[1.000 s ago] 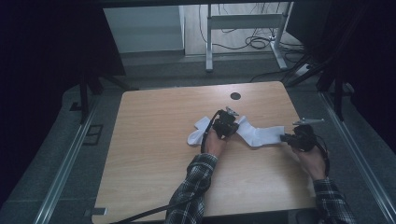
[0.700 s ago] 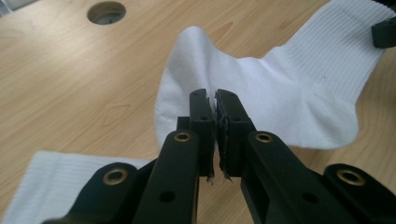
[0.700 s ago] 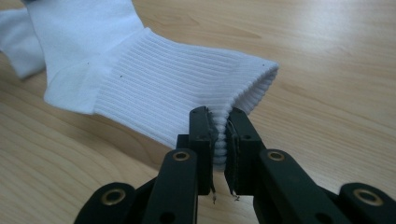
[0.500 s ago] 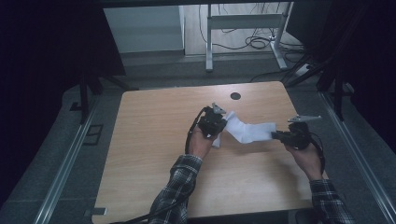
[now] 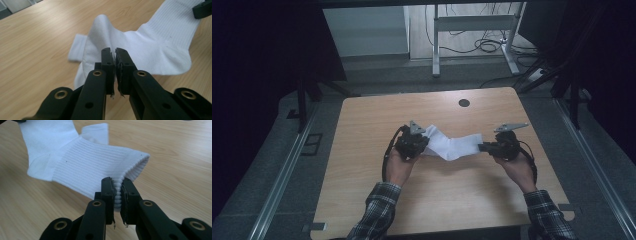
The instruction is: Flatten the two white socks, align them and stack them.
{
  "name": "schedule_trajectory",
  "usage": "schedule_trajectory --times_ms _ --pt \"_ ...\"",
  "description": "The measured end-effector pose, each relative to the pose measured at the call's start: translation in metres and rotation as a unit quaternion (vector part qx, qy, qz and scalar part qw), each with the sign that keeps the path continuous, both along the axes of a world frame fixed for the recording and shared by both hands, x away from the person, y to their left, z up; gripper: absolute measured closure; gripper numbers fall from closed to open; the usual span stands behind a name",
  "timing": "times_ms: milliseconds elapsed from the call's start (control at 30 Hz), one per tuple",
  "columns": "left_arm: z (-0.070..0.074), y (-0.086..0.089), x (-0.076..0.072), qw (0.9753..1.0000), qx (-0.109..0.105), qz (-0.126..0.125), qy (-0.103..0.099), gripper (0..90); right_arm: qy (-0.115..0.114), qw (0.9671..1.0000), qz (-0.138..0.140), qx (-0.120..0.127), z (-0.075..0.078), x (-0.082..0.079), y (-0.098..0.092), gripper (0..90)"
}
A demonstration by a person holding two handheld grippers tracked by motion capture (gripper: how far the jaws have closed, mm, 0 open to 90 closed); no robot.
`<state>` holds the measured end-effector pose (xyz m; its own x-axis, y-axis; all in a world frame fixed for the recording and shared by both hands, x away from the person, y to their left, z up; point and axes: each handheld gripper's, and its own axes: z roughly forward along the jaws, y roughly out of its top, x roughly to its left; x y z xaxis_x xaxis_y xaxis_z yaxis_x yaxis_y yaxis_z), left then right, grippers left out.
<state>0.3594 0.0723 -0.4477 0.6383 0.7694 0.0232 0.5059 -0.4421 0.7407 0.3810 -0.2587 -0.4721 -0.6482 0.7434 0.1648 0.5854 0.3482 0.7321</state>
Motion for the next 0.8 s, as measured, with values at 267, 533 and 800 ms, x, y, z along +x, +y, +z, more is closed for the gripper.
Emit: schedule_trajectory --times_ms 267,533,800 --pt "-0.005 0.033 -0.05 0.9997 0.013 0.019 -0.014 85.0 0.007 0.999 0.044 -0.008 -0.003 -0.008 0.039 80.9" --pt "-0.041 0.04 -0.088 0.9993 0.011 0.034 0.012 84.3 0.027 0.9959 0.08 -0.033 -0.018 -0.023 0.057 80.9" --pt "-0.065 0.049 -0.092 0.9983 -0.009 0.053 0.025 60.3 0.055 0.9944 0.066 -0.061 -0.038 -0.024 0.041 79.9"
